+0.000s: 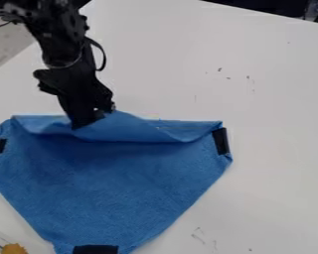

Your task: Fold the cloth from top left to bottom right

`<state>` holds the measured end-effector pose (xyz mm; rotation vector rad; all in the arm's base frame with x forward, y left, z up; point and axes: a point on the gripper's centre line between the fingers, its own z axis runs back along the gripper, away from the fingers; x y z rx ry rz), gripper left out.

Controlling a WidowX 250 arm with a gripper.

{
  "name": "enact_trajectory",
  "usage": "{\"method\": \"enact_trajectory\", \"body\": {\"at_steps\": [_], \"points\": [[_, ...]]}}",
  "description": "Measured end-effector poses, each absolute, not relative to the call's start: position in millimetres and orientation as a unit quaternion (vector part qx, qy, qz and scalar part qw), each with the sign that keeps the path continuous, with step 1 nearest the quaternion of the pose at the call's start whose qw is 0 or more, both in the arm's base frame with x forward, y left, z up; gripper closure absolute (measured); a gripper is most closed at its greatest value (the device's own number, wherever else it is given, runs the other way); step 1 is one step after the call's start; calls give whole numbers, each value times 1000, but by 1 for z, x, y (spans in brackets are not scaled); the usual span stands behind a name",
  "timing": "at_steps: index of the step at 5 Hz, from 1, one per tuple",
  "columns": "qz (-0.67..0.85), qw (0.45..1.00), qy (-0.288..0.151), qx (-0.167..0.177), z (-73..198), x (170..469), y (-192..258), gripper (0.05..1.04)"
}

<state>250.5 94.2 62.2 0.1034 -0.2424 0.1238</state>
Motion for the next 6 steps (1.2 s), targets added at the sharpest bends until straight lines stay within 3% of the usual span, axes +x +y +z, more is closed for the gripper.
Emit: {"method": "enact_trajectory", "body": {"at_steps": [4,5,6], "points": [[123,988,-97,6,17,228,97,1006],[142,987,-79,6,16,222,96,852],[150,987,-62,8,21,217,94,590]]}}
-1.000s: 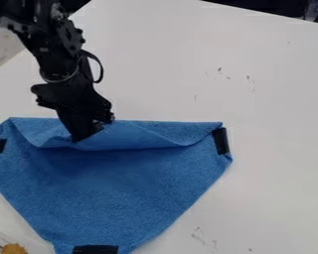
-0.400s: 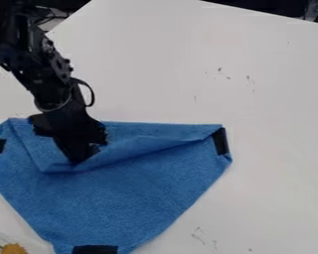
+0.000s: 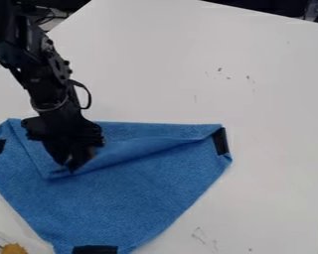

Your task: Fold the cloth from top left to bottom right

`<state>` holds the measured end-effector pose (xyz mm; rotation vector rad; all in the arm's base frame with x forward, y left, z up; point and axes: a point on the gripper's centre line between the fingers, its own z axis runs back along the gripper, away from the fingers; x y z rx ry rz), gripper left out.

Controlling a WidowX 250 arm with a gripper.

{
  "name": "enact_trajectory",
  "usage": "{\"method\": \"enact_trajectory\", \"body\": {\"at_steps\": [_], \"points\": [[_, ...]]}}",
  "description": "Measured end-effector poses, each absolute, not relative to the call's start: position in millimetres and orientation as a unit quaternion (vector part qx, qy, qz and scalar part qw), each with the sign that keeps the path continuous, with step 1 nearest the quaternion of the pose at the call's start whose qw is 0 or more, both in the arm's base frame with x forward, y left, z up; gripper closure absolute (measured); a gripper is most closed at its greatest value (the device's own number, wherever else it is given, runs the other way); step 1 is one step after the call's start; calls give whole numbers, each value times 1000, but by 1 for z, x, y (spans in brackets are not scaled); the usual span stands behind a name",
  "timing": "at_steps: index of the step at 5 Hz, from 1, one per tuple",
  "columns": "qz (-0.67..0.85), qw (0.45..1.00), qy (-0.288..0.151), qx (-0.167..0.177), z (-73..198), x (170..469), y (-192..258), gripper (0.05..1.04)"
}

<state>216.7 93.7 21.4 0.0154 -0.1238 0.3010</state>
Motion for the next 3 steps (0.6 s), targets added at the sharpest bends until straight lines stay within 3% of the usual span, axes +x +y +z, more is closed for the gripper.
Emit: {"method": "enact_trajectory", "body": {"at_steps": [1,2,3], "points": [[161,985,-50,24,38,211,89,282],[181,982,-43,37,51,203,86,81],[167,982,-74,58,59,200,84,78]]}}
